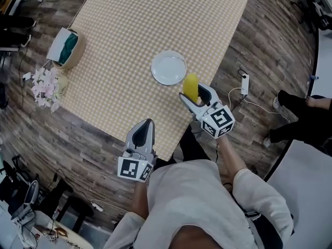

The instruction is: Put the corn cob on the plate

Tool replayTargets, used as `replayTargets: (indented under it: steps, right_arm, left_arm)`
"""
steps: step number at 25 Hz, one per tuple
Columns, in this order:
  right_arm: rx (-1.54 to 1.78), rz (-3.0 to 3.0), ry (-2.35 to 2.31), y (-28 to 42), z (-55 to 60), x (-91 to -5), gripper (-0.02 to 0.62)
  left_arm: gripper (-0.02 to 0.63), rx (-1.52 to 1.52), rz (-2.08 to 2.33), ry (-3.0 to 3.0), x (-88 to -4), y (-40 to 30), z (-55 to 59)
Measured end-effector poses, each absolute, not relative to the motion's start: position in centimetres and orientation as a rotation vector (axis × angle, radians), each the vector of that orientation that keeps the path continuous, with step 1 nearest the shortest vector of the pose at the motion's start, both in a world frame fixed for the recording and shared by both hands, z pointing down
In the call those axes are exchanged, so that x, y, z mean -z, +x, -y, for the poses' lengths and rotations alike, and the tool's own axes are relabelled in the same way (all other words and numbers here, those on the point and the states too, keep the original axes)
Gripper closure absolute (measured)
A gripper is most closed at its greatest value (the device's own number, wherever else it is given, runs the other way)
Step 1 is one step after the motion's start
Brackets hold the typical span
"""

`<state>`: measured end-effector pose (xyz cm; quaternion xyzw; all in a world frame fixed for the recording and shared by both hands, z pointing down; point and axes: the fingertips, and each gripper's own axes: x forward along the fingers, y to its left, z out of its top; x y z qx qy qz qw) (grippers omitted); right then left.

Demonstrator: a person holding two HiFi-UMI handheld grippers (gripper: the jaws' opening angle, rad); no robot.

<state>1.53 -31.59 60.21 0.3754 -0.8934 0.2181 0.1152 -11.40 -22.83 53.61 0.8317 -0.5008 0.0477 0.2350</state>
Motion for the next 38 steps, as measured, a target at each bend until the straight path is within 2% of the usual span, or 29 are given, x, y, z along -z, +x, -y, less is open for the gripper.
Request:
replayTargets:
  steps: [12, 38]
  right_arm:
    - [-0.561, 2.564, 1.028, -1.3, 38.5, -63.9, 0.336]
    - [-0.469, 2.143, 0.745, -5.3, 40.6, -72.4, 0.336]
  left_arm:
    - [0.598, -0.115, 1.424, 2.219, -54.2, -13.1, 21.9]
    - [0.598, -0.008, 1.419, 2.184, -53.9, -14.2, 21.1]
